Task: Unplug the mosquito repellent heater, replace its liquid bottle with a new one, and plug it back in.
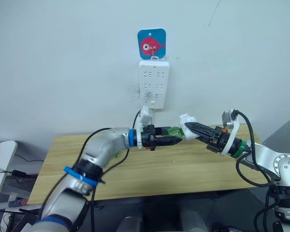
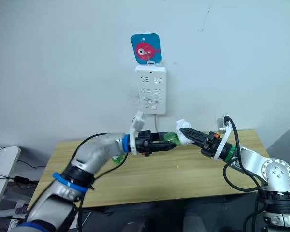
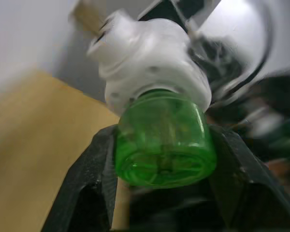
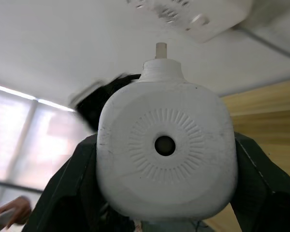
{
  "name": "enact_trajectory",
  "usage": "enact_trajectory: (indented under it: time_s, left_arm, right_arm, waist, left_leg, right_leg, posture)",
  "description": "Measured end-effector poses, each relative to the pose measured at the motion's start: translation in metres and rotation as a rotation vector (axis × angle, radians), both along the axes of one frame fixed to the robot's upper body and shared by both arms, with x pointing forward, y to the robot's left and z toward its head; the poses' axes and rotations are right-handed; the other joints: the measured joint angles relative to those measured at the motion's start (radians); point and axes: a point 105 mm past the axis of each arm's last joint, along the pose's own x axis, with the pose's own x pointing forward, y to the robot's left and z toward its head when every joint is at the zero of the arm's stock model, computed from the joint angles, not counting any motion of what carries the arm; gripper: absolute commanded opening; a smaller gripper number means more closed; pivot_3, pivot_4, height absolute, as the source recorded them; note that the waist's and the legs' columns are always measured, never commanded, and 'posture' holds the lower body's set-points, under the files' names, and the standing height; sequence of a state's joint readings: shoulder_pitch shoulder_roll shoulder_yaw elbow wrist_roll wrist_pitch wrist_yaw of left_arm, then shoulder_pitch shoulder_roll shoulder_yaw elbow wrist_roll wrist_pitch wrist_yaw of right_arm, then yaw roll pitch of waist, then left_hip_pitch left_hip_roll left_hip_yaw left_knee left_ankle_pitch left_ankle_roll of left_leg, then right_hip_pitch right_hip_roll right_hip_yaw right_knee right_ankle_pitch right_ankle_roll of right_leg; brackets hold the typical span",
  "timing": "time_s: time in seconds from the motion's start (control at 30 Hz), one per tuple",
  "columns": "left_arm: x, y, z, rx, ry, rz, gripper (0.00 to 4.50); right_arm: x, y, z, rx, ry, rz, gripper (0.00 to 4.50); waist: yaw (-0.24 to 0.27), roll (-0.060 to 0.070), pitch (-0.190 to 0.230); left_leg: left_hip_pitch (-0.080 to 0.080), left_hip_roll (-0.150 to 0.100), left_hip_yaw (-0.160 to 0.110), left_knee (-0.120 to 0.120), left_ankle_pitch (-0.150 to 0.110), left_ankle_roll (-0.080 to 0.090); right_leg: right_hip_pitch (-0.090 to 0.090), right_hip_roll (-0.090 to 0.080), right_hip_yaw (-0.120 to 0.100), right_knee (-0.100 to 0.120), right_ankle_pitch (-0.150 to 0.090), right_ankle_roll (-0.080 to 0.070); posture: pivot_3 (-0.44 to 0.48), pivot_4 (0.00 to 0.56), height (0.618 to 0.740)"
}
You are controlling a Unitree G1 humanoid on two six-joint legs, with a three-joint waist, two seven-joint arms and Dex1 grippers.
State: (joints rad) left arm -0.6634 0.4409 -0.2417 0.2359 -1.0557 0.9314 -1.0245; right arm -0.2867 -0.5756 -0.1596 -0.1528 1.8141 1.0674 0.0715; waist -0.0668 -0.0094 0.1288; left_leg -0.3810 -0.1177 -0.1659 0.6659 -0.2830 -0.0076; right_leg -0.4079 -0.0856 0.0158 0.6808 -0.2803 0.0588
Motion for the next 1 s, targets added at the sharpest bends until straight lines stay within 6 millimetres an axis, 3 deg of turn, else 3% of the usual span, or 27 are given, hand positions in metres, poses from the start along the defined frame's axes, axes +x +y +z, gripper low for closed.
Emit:
enact_trajectory:
  time_s: [0.1, 0.33, 0.5, 0.6, 0.67, 0.83, 0.9, 1.0]
  left_arm:
    - [0.000, 0.001, -0.003, -0.036, 0.091, -0.012, 2.25]
    - [0.003, 0.013, -0.012, -0.050, 0.106, 0.097, 4.50]
    - [-0.009, 0.018, -0.038, 0.080, 0.033, 0.173, 4.50]
    - [-0.005, 0.029, -0.063, 0.255, -0.191, 0.290, 4.50]
    - [0.008, 0.032, -0.067, 0.379, -0.531, 0.404, 4.50]
    - [0.017, 0.025, -0.036, 0.504, -1.580, 0.508, 4.50]
    - [0.011, 0.018, -0.027, 0.450, -1.779, 0.520, 4.50]
    - [0.004, 0.001, -0.021, 0.353, -1.930, 0.536, 4.50]
  right_arm:
    - [0.000, 0.002, 0.001, 0.000, -0.008, 0.007, 2.98]
    - [0.005, -0.006, -0.004, -0.021, 0.017, -0.057, 2.98]
    - [0.010, -0.011, -0.003, -0.012, 0.025, -0.104, 2.98]
    - [0.012, -0.013, -0.005, -0.015, 0.034, -0.119, 2.98]
    - [0.014, -0.014, -0.006, -0.015, 0.045, -0.135, 2.98]
    - [0.017, -0.015, -0.007, -0.006, 0.057, -0.148, 2.98]
    - [0.018, -0.014, -0.005, -0.003, 0.053, -0.145, 2.98]
    - [0.018, -0.013, -0.005, -0.001, 0.055, -0.145, 2.98]
  waist:
    - [-0.001, -0.001, -0.001]
    - [0.007, -0.001, -0.001]
    - [0.009, -0.001, -0.001]
    - [0.012, -0.001, -0.001]
    - [0.021, -0.001, -0.001]
    - [0.045, -0.001, -0.001]
    - [0.048, -0.001, -0.001]
    - [0.046, -0.001, -0.001]
  left_leg:
    - [0.000, 0.000, 0.000, 0.000, 0.000, 0.000]
    - [0.000, 0.002, 0.002, 0.000, 0.000, 0.000]
    - [0.000, 0.002, 0.004, -0.001, 0.000, -0.001]
    - [0.001, 0.002, 0.005, -0.001, 0.000, -0.001]
    - [0.000, 0.002, 0.005, -0.001, 0.000, -0.001]
    - [0.000, 0.002, 0.008, -0.001, 0.000, 0.000]
    - [0.000, 0.002, 0.008, -0.002, 0.000, 0.000]
    - [0.000, 0.002, 0.008, -0.001, 0.000, 0.000]
  right_leg:
    - [0.000, 0.000, 0.001, 0.000, 0.000, 0.000]
    - [0.000, -0.001, 0.004, -0.001, 0.000, 0.000]
    - [0.000, -0.001, 0.005, -0.001, 0.000, -0.001]
    - [0.000, -0.001, 0.005, -0.001, 0.001, -0.001]
    - [0.000, -0.001, 0.005, -0.003, 0.002, -0.003]
    - [0.001, -0.001, 0.006, -0.006, 0.003, -0.004]
    - [0.001, -0.001, 0.007, -0.007, 0.004, -0.004]
    - [0.001, -0.001, 0.007, -0.006, 0.004, -0.003]
  posture:
    - [-0.046, 0.103, 0.740]
    - [-0.057, 0.107, 0.740]
    - [-0.064, 0.110, 0.740]
    - [-0.052, 0.112, 0.740]
    - [-0.044, 0.112, 0.740]
    - [-0.042, 0.113, 0.740]
    - [-0.042, 0.113, 0.740]
    - [-0.040, 0.112, 0.740]
